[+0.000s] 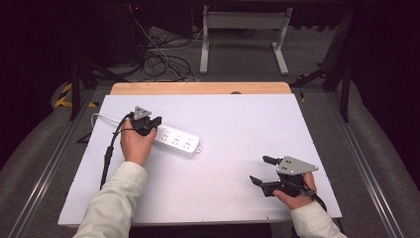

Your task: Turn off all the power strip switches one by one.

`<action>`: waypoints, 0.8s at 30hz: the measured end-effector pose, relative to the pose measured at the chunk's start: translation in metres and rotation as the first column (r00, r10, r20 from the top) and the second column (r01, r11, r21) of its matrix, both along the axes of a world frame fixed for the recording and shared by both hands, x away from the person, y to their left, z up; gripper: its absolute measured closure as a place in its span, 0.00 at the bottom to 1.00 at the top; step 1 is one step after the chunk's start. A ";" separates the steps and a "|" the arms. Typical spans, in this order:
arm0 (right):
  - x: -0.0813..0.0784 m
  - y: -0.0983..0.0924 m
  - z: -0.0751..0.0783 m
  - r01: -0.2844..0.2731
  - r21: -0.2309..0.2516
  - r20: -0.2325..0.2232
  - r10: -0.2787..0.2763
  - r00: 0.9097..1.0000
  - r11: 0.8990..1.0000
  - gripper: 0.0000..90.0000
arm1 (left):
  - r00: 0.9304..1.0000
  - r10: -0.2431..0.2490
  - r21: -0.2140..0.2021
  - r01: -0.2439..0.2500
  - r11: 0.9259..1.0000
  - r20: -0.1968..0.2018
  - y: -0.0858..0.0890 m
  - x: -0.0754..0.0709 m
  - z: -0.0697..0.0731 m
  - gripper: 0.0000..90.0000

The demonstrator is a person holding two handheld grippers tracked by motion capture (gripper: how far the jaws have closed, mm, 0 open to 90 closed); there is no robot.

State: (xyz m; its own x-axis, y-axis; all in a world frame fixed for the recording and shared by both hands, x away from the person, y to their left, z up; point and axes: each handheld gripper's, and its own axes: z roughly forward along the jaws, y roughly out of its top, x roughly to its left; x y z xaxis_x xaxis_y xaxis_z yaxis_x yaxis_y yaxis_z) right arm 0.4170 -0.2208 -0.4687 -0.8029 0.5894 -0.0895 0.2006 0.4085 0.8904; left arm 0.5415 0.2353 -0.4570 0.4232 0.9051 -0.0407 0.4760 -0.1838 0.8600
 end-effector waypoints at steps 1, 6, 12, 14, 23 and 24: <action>0.000 0.000 0.000 0.000 0.000 0.000 0.000 1.000 1.000 0.22 | 1.000 0.000 0.000 0.000 1.000 0.000 0.000 0.000 0.000 1.00; -0.002 0.000 0.001 0.001 0.004 0.003 -0.001 1.000 1.000 0.22 | 0.998 -0.058 -0.014 0.058 0.998 -0.005 -0.009 -0.006 0.002 1.00; -0.001 0.001 0.001 -0.002 0.000 0.002 0.002 1.000 1.000 0.22 | 0.996 -0.090 -0.007 0.090 0.996 -0.030 -0.016 -0.006 -0.003 1.00; -0.002 0.001 0.001 -0.004 0.000 0.003 0.004 1.000 1.000 0.22 | 0.995 -0.089 -0.003 0.089 0.996 -0.038 -0.016 -0.006 -0.004 1.00; -0.002 0.001 0.001 -0.002 -0.003 0.002 0.002 1.000 1.000 0.22 | 0.994 -0.077 0.024 0.079 0.997 -0.078 -0.020 -0.001 -0.017 1.00; -0.002 0.001 0.001 -0.002 -0.003 0.002 0.002 1.000 1.000 0.22 | 0.994 -0.076 0.022 0.078 0.997 -0.081 -0.020 -0.001 -0.016 1.00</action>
